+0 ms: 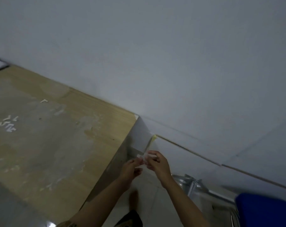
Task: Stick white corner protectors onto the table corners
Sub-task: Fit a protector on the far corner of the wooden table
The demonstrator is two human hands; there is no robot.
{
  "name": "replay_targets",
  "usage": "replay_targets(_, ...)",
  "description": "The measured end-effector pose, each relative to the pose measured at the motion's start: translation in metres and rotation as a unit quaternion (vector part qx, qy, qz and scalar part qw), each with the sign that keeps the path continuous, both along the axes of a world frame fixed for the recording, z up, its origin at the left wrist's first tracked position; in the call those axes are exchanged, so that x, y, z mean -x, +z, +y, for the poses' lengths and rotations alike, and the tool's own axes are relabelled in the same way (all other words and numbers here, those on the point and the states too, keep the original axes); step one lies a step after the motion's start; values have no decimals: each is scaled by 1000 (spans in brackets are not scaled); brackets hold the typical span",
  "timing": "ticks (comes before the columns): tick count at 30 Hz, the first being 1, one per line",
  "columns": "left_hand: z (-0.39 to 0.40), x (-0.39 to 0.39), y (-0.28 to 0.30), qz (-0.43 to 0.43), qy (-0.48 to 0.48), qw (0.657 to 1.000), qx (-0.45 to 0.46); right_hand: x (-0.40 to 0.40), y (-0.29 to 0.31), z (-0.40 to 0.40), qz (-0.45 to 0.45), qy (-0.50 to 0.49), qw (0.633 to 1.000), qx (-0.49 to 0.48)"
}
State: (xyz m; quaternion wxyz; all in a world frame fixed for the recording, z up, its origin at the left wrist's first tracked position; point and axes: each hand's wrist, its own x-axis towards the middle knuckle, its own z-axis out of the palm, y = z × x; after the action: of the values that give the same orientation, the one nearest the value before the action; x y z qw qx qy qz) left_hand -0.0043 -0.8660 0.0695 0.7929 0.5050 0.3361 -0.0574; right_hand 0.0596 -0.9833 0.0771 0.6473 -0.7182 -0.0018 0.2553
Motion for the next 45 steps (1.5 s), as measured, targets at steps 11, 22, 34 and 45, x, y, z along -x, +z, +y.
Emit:
replay_targets(11,65,-102,-40,15,96,972,216,-139,-39,65,98,33,994,-30)
replay_targets(22,108,-130,-77,125,349,853,367,-237,-76,121,171,50,984,30)
replay_targets(34,95,-168,-81,75,505,790,338,-280,-103,168,312,96,945,1)
replay_targets(45,91,-170,-77,96,528,787,304,-275,-101,171,325,88,941,-19)
